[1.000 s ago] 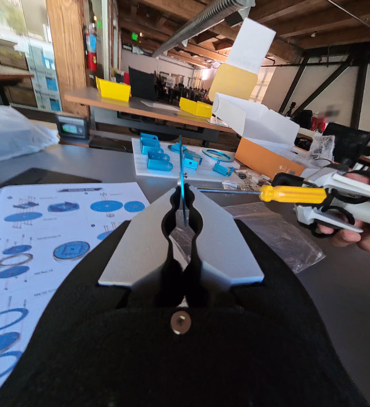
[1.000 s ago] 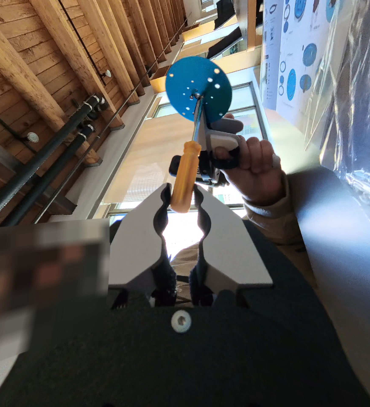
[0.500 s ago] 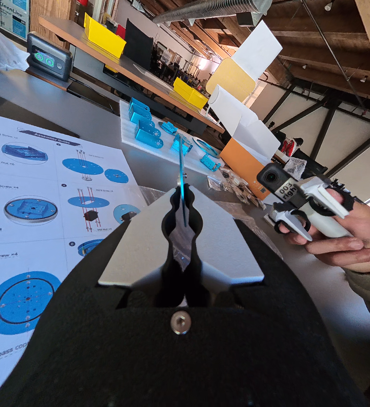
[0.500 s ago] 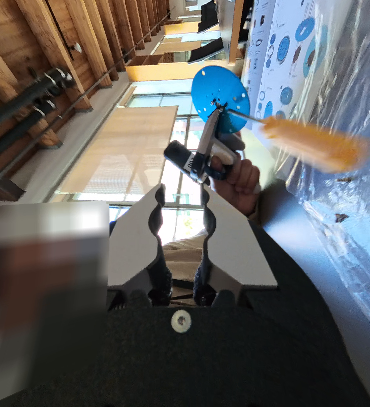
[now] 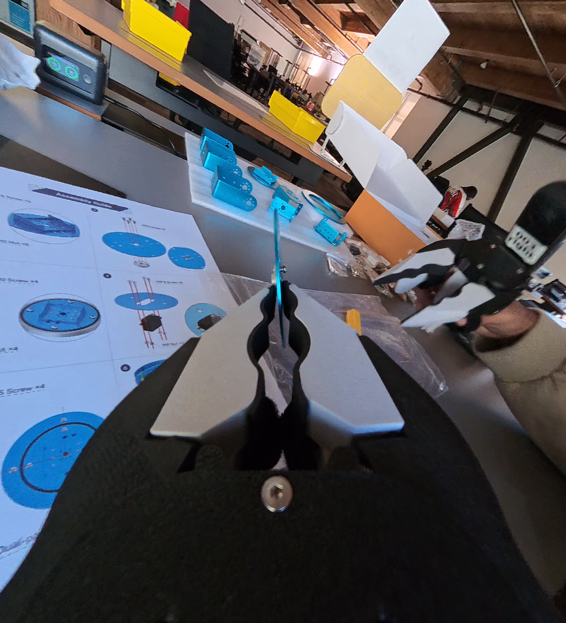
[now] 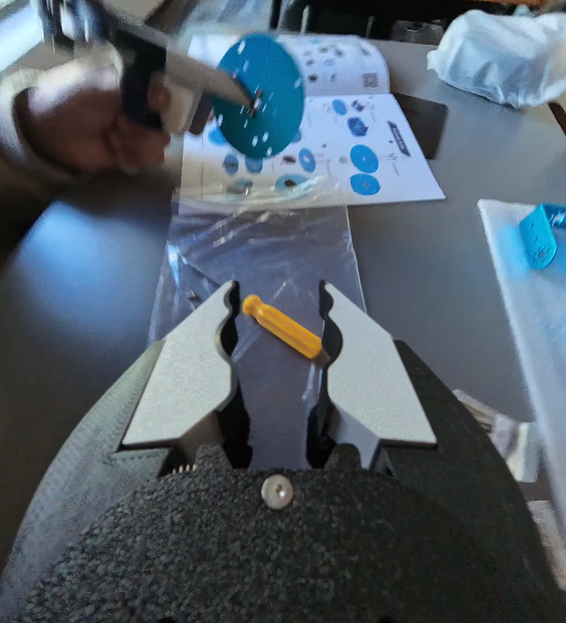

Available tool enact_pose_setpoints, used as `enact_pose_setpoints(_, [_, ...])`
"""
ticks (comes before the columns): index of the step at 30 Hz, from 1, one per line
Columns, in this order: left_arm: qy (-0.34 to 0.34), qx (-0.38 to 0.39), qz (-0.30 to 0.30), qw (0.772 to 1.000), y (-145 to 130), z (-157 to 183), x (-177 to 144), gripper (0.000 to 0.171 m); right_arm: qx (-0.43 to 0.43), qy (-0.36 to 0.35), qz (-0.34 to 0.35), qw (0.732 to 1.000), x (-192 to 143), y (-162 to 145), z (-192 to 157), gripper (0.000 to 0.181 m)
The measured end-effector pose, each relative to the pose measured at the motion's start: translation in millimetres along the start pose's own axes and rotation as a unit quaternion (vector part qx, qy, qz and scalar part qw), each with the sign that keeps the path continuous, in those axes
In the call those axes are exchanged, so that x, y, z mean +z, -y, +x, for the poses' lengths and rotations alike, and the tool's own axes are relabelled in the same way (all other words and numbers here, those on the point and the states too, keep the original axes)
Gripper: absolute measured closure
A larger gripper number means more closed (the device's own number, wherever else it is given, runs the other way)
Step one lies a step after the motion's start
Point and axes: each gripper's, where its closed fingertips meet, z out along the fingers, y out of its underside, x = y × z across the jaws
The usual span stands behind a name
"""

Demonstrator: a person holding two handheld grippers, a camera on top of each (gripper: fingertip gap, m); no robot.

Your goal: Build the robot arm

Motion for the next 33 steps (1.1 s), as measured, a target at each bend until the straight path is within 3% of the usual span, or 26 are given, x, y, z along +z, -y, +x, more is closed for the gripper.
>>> enact_pose_setpoints(4, [-0.026, -0.024, -0.017, 0.999, -4.4, 6.2, -0.2, 0.168, -0.165, 0.004, -0.050, 0.985, 9.7, -20.3, -4.0, 0.125])
enact_pose_setpoints(8, [-0.040, -0.043, -0.025, 0.998, -4.6, 11.5, -3.4, 0.168, -0.246, 0.022, -0.057, 0.967, 18.0, -14.2, -1.2, 0.139])
enact_pose_setpoints(11, [-0.075, -0.088, -0.026, 0.993, -2.5, 18.7, -7.2, 0.168, -0.234, 0.063, -0.069, 0.968, 21.1, -11.7, 2.4, 0.144])
enact_pose_setpoints(14, [-0.120, -0.149, -0.021, 0.981, 0.6, 24.6, -10.7, 0.168, -0.161, 0.080, 0.026, 0.983, 20.9, 49.0, -13.7, 0.160])
enact_pose_setpoints(17, [-0.164, -0.210, -0.012, 0.964, 3.2, 31.2, -12.6, 0.168, -0.087, 0.088, 0.076, 0.989, 31.4, 95.9, -47.4, 0.153])
enact_pose_setpoints(22, [-0.198, -0.301, -0.020, 0.933, -2.9, 37.4, -12.0, 0.169, -0.189, -0.041, 0.061, 0.979, 50.9, 92.0, -59.9, 0.146])
enact_pose_setpoints(24, [-0.191, -0.306, -0.031, 0.932, -8.5, 36.0, -11.9, 0.168, -0.170, 0.004, 0.039, 0.985, 53.7, 77.5, -68.2, 0.125])
enact_pose_setpoints(26, [-0.206, -0.328, -0.040, 0.921, -11.4, 41.1, -11.2, 0.168, -0.157, 0.044, 0.076, 0.984, 55.6, 83.6, -79.6, 0.117])
enact_pose_setpoints(28, [-0.222, -0.360, -0.045, 0.905, -12.4, 47.7, -8.5, 0.168, -0.185, 0.024, 0.101, 0.977, 61.9, 86.7, -78.1, 0.117])
enact_pose_setpoints(33, [-0.230, -0.395, -0.048, 0.888, -17.4, 52.8, -5.1, 0.168, -0.213, -0.014, 0.062, 0.975, 75.4, 76.4, -75.1, 0.116])
